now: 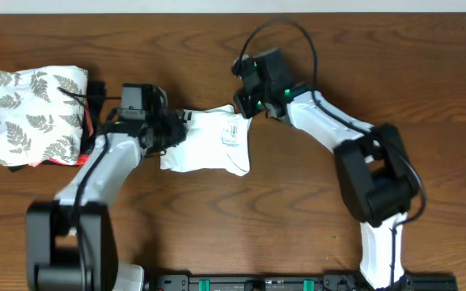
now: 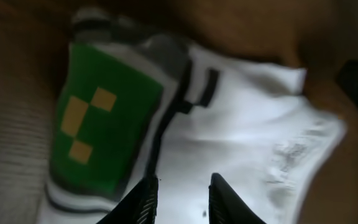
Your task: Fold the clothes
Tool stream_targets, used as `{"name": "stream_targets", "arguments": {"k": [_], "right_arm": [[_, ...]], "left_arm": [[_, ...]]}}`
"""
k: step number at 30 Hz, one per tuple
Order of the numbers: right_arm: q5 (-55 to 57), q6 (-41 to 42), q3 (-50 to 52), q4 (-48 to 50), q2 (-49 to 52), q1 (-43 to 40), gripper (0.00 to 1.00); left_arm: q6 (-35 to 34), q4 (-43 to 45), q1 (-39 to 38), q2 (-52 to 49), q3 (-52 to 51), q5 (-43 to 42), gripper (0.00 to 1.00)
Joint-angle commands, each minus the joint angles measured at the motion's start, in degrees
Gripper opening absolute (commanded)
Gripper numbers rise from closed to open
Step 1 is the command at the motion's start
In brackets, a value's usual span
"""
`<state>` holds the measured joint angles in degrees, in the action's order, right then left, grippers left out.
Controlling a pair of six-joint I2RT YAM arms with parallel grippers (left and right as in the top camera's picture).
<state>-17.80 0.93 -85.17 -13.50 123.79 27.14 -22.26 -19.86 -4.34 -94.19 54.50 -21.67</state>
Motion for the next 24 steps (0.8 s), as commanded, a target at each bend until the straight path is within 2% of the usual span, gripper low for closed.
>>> {"name": "stream_targets", "arguments": {"k": [1,5,12,17,22,24], "right_arm": [[0.90,-0.15,0.11,1.16,1.25,0.42,0.08],[0.79,-0.11,0.11,1.07,2.36,0.37,0.08],[-1.70,-0.15,0.20,-7.19,3.39,2.54,0.04],[-1.68,-0.15,0.22,-13.90,3.85,4.31,0.01],[-1.68,0.33,0.22,-19.08,3.85,5.20,0.01],[-1.68,1.31,0.22,-21.16,3.85,5.25,0.01]], "left_arm": [[0.50,0.57,-0.76,-4.31,0.48,-0.24,0.29],[0.52,2.08,-1.25,-8.15,0.48,-0.22,0.41],[0.83,6.32,-1.20,-10.69,0.48,1.81,0.41],[4.70,11.78,-0.92,-10.69,0.50,2.08,0.41],[5.35,13.73,0.94,-10.64,0.50,9.99,0.42],[7.28,14.97,2.10,-10.64,0.50,10.78,0.42]]}}
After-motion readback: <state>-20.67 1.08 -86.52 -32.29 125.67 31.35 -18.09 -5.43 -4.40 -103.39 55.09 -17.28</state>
